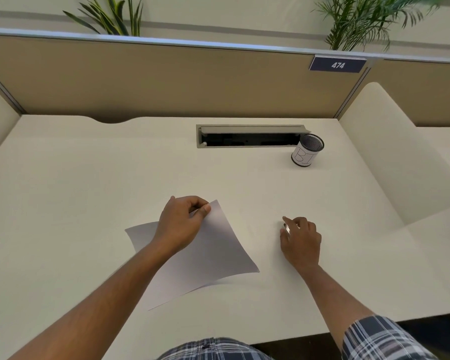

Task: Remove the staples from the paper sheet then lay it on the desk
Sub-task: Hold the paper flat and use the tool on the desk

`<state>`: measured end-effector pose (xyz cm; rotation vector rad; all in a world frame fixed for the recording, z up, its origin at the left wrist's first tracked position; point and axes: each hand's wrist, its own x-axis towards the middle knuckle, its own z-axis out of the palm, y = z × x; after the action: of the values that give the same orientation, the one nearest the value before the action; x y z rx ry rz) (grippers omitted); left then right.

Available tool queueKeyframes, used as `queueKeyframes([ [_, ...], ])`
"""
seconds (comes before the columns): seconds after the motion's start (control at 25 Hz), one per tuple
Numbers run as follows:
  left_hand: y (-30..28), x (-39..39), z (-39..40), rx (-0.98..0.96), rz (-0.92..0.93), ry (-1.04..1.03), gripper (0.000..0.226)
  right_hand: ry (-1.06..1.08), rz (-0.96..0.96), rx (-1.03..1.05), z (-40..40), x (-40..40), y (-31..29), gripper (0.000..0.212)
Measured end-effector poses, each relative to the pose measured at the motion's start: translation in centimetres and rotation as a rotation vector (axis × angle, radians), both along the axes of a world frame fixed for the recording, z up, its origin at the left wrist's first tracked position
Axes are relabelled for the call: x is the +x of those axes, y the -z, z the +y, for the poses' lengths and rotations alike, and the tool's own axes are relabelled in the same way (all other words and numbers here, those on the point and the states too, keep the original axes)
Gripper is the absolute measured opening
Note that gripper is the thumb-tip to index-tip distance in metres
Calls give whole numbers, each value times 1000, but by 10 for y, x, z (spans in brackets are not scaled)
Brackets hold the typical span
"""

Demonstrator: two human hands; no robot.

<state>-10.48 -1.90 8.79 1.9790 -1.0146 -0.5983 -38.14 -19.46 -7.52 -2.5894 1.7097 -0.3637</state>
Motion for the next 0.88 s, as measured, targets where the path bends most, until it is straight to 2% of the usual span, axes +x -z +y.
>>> queueKeyframes([
  [0.16, 1, 0, -1, -4, 7, 0, 13, -88, 137, 25, -12, 9, -2, 28],
  [0.36, 4, 1, -3, -3, 13, -13, 13, -109, 206, 50, -29, 19, -4, 32],
  [0.72, 5, 5, -15, -3, 16, -24, 14, -72, 252, 215, -71, 38, -14, 43],
  [0.8, 5, 5, -16, 4, 22, -28, 14, -45, 146, 166, -71, 41, -14, 36],
  [0.88, 4, 6, -16, 3, 35, -34, 13, 36, -172, 87, -57, 45, -21, 20],
])
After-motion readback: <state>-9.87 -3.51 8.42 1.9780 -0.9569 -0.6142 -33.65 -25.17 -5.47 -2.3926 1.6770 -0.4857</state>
